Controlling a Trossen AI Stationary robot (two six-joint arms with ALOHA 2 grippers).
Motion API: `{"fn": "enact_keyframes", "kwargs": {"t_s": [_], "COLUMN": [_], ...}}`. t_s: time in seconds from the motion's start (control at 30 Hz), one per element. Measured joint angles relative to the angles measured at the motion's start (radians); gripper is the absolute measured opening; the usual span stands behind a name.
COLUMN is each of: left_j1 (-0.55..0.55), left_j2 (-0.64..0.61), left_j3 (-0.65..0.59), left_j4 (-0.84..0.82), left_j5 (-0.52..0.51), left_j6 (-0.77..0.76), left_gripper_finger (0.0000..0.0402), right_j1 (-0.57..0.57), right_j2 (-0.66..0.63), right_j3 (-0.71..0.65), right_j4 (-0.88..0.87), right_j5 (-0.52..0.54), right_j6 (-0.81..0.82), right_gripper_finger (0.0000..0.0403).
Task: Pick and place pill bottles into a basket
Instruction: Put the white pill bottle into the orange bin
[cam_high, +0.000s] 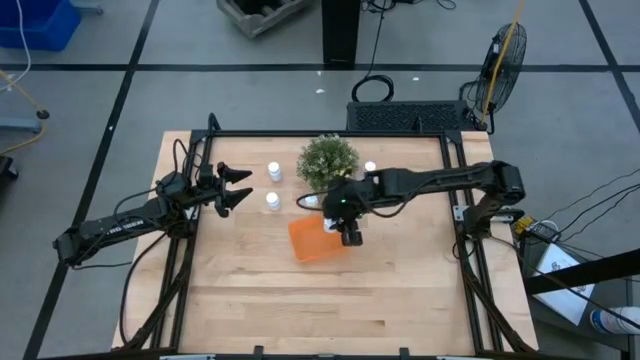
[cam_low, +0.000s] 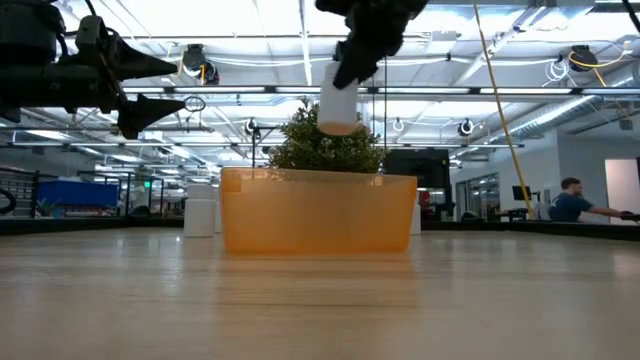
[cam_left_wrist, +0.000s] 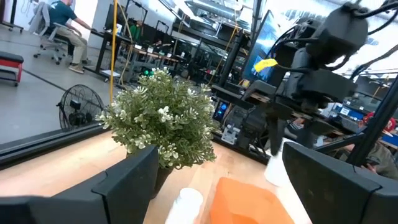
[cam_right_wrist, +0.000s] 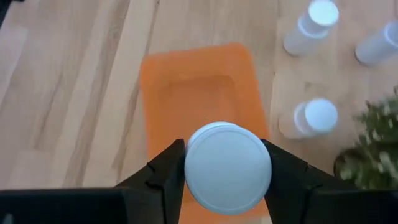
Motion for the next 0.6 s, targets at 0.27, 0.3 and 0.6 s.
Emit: {"fn": "enact_keyframes", "kwargs": {"t_s": [0.27,0.3,0.6], "left_j1": [0.000,0.000,0.000], "left_j2": [0.000,0.000,0.000], "left_j3": [0.000,0.000,0.000], "left_j4": [-0.001,0.000,0.000], "left_j5": [0.000,0.000,0.000], "left_j6": [0.003,0.003,0.002], "left_gripper_finger": [0.0349,0.0349,0.0349], "right_j1": [0.039,0.043,0.047], "right_j2": [0.119,0.133,0.220], "right_j3": [0.122,0.134,0.180], "right_j4": [0.003,0.002,0.009], "right_j5": [-0.024,-0.024,-0.025], "right_j6": [-0.039,-0.047,-0.087], "right_gripper_finger": [0.0156,0.0156,0.0156]}}
